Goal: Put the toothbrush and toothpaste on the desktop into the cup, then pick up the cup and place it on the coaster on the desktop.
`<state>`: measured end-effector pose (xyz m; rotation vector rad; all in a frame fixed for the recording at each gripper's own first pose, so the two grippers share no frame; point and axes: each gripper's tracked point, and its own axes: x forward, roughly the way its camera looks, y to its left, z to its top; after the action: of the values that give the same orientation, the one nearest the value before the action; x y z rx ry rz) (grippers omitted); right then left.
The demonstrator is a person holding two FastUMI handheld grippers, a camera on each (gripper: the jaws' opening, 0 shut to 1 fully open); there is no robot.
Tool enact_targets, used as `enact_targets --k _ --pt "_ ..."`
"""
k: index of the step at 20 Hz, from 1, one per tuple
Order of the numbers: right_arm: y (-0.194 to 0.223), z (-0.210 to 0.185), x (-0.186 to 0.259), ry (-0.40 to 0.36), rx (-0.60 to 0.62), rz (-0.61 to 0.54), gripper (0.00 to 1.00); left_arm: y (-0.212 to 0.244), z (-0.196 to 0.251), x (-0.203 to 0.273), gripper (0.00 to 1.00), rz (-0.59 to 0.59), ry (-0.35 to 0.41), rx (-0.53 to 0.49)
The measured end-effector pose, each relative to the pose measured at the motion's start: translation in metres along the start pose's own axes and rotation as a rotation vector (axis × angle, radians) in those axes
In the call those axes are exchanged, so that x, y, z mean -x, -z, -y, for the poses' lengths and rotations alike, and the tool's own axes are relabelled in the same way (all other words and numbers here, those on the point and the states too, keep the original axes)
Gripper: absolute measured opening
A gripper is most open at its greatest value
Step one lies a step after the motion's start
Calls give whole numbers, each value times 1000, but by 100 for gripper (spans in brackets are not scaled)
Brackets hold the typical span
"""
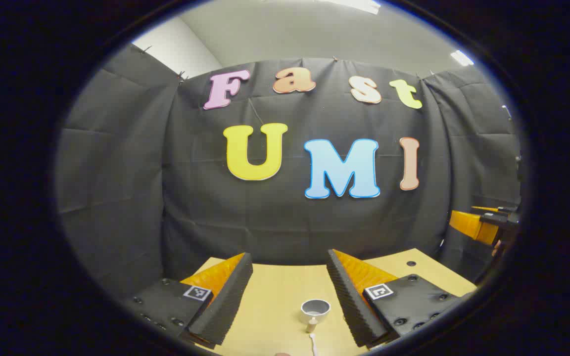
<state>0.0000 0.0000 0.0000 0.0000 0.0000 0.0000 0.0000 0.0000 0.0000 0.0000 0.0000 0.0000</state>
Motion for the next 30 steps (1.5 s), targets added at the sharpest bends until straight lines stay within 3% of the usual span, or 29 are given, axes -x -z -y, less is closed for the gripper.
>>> enact_targets --k 1,5,10,11,12,16,17,20,29,30 --pt "2 -2 -3 -4 5 -8 94 -2 -1 -3 92 8 -4 4" --pt "5 -6 -8 -14 55 -6 93 1 5 -13 96 3 8 -28" --pt "17 -13 -11 -43 30 -52 93 20 2 -19 96 -58 -4 -17" --pt "19 -15 -13 -48 25 -61 93 23 0 -18 92 -67 -6 -12" --pt "22 -18 -15 -54 24 -70 94 25 -1 -18 100 -72 -10 -7" --pt "41 -23 -22 -68 16 -146 94 44 1 -20 96 -120 -7 -3" --pt "51 -22 -24 -58 17 -176 94 52 4 -21 92 -142 -4 -4" --pt "75 -20 -24 -59 10 -253 94 85 9 -26 100 -233 15 7" --pt "143 -26 -21 -88 34 -456 94 175 23 -25 97 -479 47 79" --pt "150 -27 -22 -90 32 -477 94 184 23 -22 93 -499 46 85"
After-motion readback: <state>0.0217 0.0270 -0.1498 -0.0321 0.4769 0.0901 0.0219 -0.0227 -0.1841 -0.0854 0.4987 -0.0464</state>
